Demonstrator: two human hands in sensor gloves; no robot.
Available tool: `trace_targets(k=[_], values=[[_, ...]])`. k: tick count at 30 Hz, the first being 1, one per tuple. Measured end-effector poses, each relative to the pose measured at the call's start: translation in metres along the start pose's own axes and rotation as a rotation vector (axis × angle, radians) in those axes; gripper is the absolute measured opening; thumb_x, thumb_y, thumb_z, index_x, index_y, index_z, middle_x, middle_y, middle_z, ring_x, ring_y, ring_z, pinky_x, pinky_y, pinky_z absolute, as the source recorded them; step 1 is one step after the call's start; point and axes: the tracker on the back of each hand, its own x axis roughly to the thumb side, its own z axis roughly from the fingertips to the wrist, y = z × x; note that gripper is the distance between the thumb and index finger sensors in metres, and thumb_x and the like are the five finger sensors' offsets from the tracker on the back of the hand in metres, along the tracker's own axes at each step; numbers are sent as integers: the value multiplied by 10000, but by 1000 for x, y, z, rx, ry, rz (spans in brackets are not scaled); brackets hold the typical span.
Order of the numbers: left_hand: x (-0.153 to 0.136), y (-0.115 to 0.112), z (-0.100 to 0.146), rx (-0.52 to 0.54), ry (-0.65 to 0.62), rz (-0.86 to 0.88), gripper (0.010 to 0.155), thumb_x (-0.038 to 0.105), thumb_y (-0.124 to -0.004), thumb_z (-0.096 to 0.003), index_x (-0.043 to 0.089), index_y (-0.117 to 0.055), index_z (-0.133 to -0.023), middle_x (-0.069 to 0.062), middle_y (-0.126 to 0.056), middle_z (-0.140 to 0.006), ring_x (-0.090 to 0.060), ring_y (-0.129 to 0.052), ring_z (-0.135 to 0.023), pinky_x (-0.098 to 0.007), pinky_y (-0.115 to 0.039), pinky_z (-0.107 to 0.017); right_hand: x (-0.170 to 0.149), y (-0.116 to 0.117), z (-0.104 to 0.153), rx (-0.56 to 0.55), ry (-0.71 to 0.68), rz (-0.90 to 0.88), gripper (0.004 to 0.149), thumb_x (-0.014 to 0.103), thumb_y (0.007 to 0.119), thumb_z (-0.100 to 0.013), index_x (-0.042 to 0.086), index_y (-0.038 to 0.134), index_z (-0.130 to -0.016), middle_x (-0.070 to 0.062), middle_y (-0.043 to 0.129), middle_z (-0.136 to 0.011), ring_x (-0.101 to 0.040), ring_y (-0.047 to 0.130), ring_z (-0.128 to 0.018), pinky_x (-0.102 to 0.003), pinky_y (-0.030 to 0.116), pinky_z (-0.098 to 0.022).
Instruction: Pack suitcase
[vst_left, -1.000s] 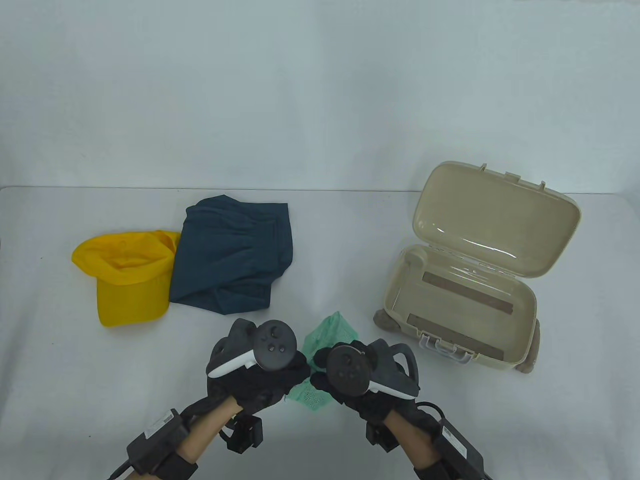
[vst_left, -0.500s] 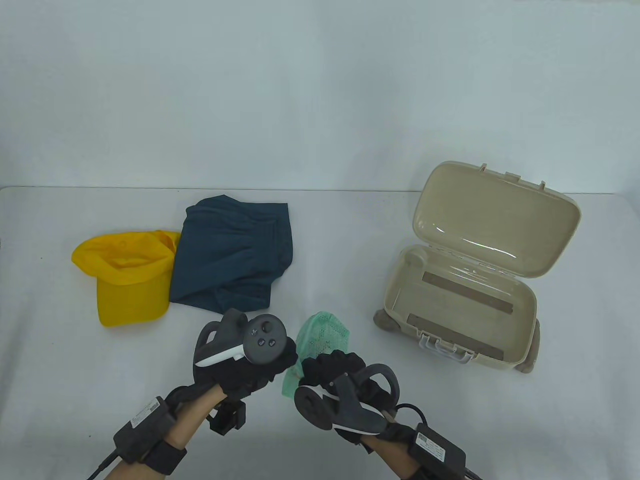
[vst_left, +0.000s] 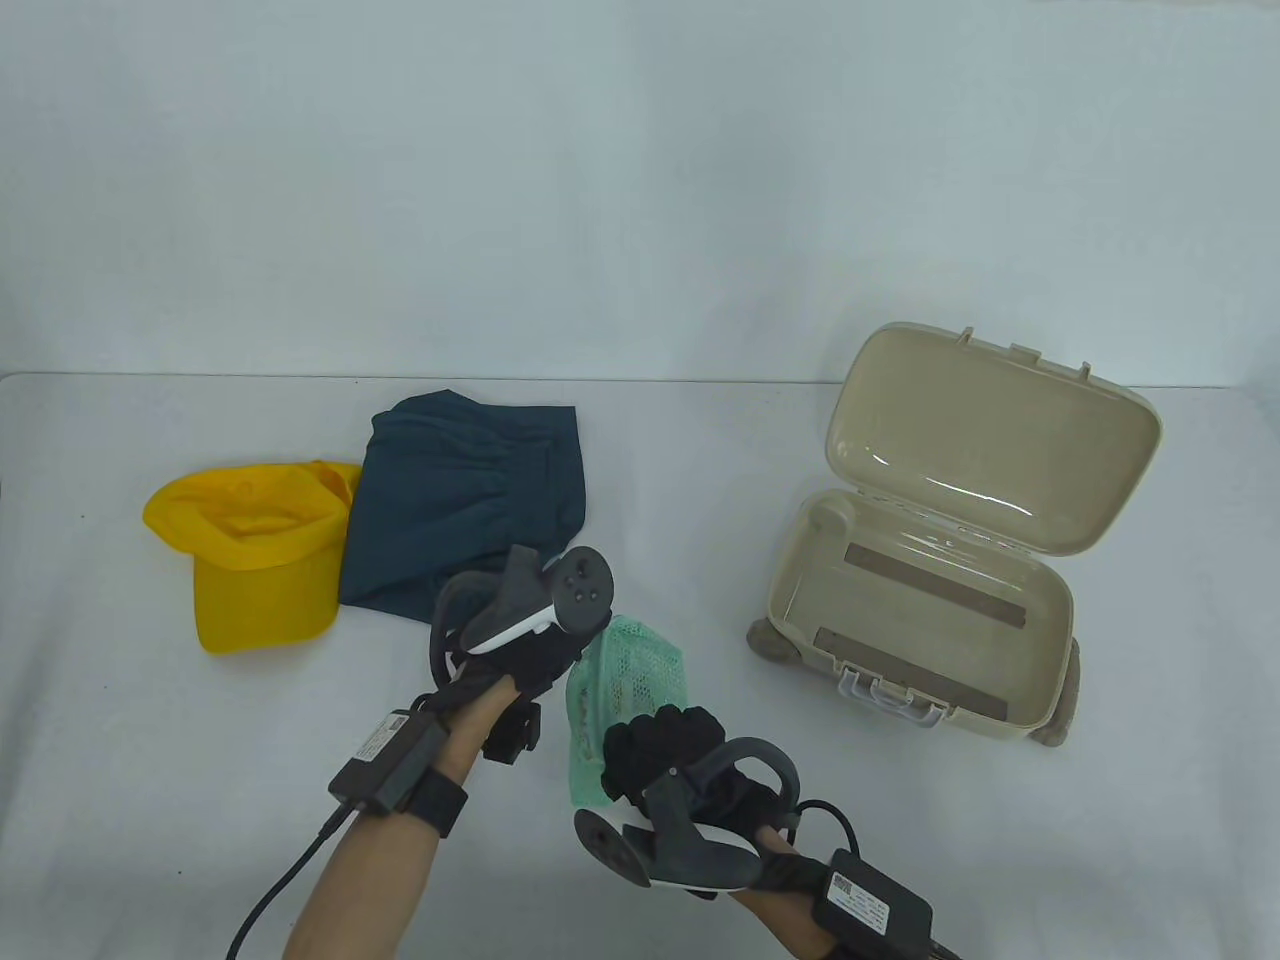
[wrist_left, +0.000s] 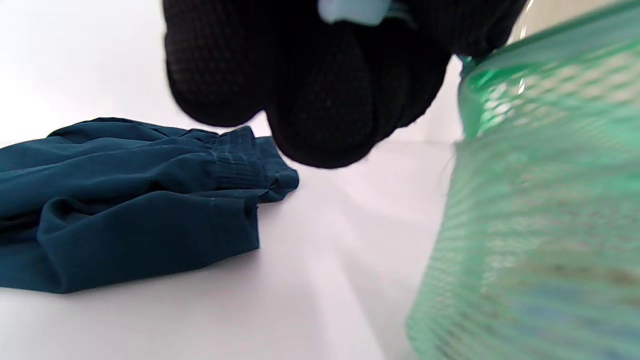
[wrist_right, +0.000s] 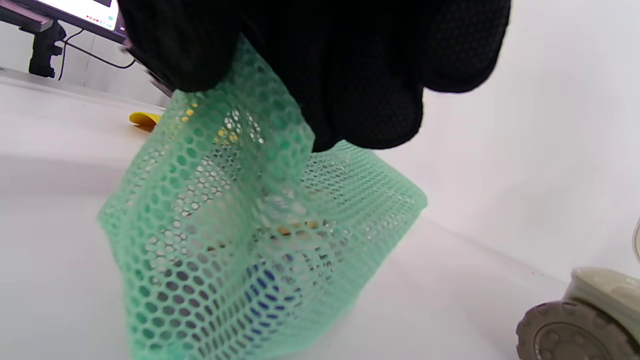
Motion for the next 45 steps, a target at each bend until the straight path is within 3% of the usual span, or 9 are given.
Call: trace_targets(k=[8,13,15,20,22,27,34,41,45], values=[[-21,-23,-31,-45,48,185,426,434,-666,-485,309,-826,-859,46,-930,-771,-108,-1022,-518,-316,-880,-437,-1,1,-2,41,-41,85,475,479,786,-450,165,873,-796,-11,1000,-697,-208,1006,-618,-431,822,-530],[-24,-22,-31,-48,23,234,435,441,-678,-492,300,-815,-880,39,-932,-774,-120,-1024,-522,-321,-881,-442,-6,3,-4,80,-17,51,470,484,781,-453,183,867,-804,-5,1000,-706,-208,1006,-625,-436,821,-530],[-27,-19,-25,-71,11,214,469,446,-677,-507,295,-771,-941,16,-917,-822,-149,-1022,-573,-346,-873,-470,-9,4,-4,80,-7,16,473,492,776,-452,194,862,-808,0,998,-709,-205,1006,-624,-435,822,-529],[-45,1,12,11,-31,210,598,490,-658,-512,232,-662,-1051,-36,-841,-962,-206,-987,-725,-404,-837,-550,-15,4,-5,100,10,-39,500,513,764,-454,200,843,-836,-1,983,-741,-218,997,-648,-445,815,-538],[-51,10,40,80,-62,218,644,512,-647,-509,219,-614,-1082,-58,-797,-1008,-236,-950,-794,-437,-812,-586,-19,4,-6,116,12,-93,534,542,743,-456,205,824,-861,-4,971,-769,-228,990,-668,-450,810,-546],[-64,9,102,142,-140,157,853,599,-604,-493,192,-283,-1171,-121,-465,-1200,-379,-594,-1092,-576,-608,-742,-28,-1,-5,105,24,-218,604,613,685,-453,223,786,-903,-2,949,-808,-246,975,-703,-458,801,-557],[-73,13,157,236,-163,75,924,628,-573,-489,132,-174,-1158,-201,-245,-1223,-498,-287,-1123,-589,-452,-794,-37,-3,-5,84,93,-256,597,607,661,-468,217,784,-903,-2,952,-800,-234,983,-685,-433,814,-537],[-75,1,163,264,-146,11,938,641,-572,-480,127,-162,-1149,-210,-165,-1209,-489,-207,-1111,-579,-392,-800,-47,-9,-11,52,193,-311,620,620,630,-483,192,791,-901,-16,966,-771,-228,1000,-633,-407,837,-493],[-81,1,161,268,-119,31,932,636,-575,-483,123,-176,-1152,-213,-178,-1208,-491,-224,-1111,-578,-403,-799,-41,-18,-33,117,188,-265,686,639,615,-483,148,766,-937,-36,973,-761,-236,1008,-608,-407,843,-470]])
